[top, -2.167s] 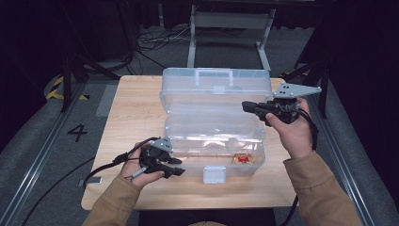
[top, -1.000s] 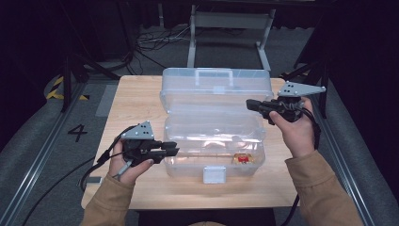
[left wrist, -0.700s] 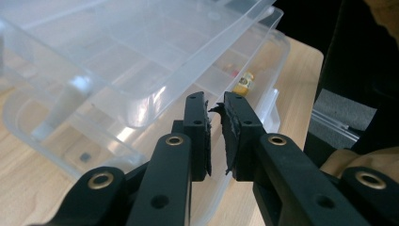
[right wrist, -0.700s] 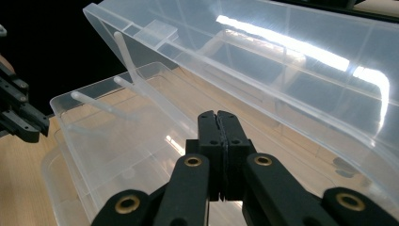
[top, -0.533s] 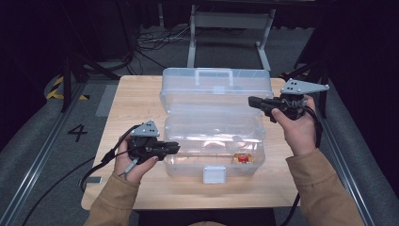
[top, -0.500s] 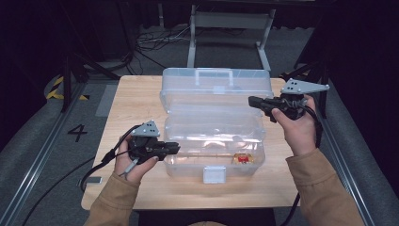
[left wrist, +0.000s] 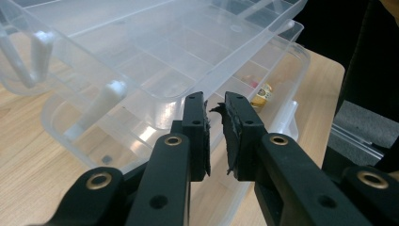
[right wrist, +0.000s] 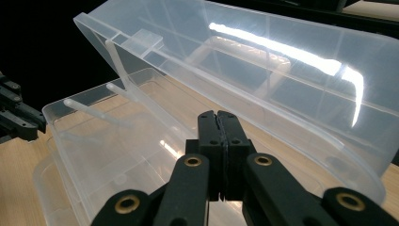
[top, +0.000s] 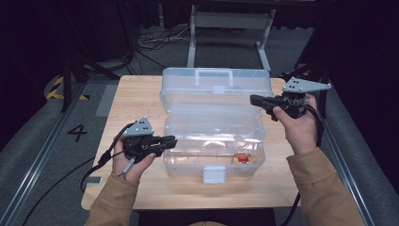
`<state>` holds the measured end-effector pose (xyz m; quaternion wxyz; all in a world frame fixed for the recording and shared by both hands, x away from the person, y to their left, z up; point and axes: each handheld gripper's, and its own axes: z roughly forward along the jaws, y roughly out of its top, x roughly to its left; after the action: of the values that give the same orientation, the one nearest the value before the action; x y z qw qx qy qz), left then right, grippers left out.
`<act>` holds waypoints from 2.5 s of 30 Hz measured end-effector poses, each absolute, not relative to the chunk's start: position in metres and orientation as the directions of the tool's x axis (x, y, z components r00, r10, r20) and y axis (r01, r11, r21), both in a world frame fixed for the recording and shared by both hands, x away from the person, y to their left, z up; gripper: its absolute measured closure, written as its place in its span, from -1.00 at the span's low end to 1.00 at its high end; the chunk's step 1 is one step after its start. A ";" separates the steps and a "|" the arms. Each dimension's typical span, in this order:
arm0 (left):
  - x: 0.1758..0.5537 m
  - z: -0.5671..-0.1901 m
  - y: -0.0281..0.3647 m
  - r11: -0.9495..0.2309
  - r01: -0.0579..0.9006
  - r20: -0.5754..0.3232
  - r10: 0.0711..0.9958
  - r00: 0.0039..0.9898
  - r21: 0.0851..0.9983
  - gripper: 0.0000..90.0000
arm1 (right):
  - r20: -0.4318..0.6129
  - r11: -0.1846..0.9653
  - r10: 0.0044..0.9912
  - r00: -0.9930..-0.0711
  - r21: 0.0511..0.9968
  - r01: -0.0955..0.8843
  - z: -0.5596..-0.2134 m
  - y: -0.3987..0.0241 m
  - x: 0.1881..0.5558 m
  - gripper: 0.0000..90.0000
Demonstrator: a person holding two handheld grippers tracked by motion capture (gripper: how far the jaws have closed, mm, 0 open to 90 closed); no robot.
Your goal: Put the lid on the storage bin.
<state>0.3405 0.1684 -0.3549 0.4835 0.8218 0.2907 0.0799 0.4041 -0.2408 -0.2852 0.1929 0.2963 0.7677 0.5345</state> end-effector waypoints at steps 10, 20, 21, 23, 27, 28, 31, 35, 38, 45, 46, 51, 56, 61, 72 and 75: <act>0.347 -0.366 0.159 -0.441 0.463 -0.160 0.569 0.807 0.769 0.78 | 0.025 0.246 0.662 -0.749 0.937 0.248 -0.285 -0.240 0.404 1.00; 0.346 -0.367 0.159 -0.451 0.476 -0.173 0.562 0.809 0.755 0.77 | 0.032 0.246 0.656 -0.754 0.936 0.253 -0.289 -0.241 0.402 0.99; 0.347 -0.367 0.159 -0.455 0.472 -0.171 0.559 0.812 0.755 0.77 | 0.033 0.245 0.655 -0.755 0.936 0.253 -0.290 -0.241 0.401 0.99; 0.346 -0.367 0.159 -0.454 0.476 -0.174 0.560 0.810 0.753 0.76 | 0.035 0.244 0.654 -0.756 0.936 0.254 -0.291 -0.241 0.400 0.99; 0.346 -0.367 0.159 -0.448 0.480 -0.182 0.559 0.809 0.754 0.71 | 0.037 0.244 0.647 -0.761 0.936 0.253 -0.293 -0.240 0.397 0.98; 0.346 -0.367 0.159 -0.449 0.480 -0.182 0.559 0.809 0.754 0.71 | 0.036 0.246 0.645 -0.763 0.936 0.253 -0.294 -0.240 0.396 0.98; 0.345 -0.366 0.161 -0.451 0.475 -0.180 0.554 0.813 0.756 0.70 | 0.036 0.246 0.645 -0.764 0.936 0.252 -0.297 -0.239 0.393 0.98; 0.343 -0.363 0.164 -0.450 0.469 -0.179 0.549 0.817 0.760 0.67 | 0.043 0.247 0.640 -0.767 0.934 0.259 -0.301 -0.239 0.391 0.98; 0.341 -0.361 0.166 -0.449 0.465 -0.178 0.545 0.820 0.763 0.67 | 0.047 0.245 0.637 -0.769 0.934 0.260 -0.304 -0.239 0.388 0.98; 0.338 -0.352 0.175 -0.411 0.452 -0.213 0.508 0.835 0.791 0.68 | 0.050 0.251 0.631 -0.775 0.931 0.264 -0.309 -0.241 0.383 0.98; 0.337 -0.351 0.176 -0.408 0.448 -0.213 0.504 0.837 0.795 0.68 | 0.051 0.251 0.631 -0.774 0.931 0.265 -0.309 -0.241 0.382 0.98; 0.335 -0.347 0.181 -0.397 0.448 -0.214 0.510 0.833 0.801 0.68 | 0.051 0.259 0.626 -0.778 0.928 0.269 -0.311 -0.241 0.378 0.97; 0.334 -0.344 0.183 -0.396 0.442 -0.205 0.513 0.834 0.805 0.68 | 0.037 0.279 0.622 -0.782 0.923 0.266 -0.313 -0.240 0.372 0.97; 0.332 -0.342 0.185 -0.391 0.438 -0.199 0.520 0.831 0.809 0.69 | 0.034 0.294 0.613 -0.790 0.918 0.268 -0.318 -0.241 0.367 0.97; 0.331 -0.340 0.186 -0.378 0.449 -0.205 0.536 0.819 0.810 0.78 | 0.048 0.305 0.599 -0.799 0.909 0.283 -0.327 -0.246 0.358 0.99; 0.331 -0.338 0.186 -0.369 0.447 -0.201 0.543 0.815 0.815 0.83 | 0.044 0.312 0.600 -0.799 0.907 0.284 -0.328 -0.248 0.355 0.99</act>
<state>0.3309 0.1858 -0.3384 0.4753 0.8256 0.2997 0.0507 0.3550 -0.2482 -0.3283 0.1529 0.2781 0.7953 0.5165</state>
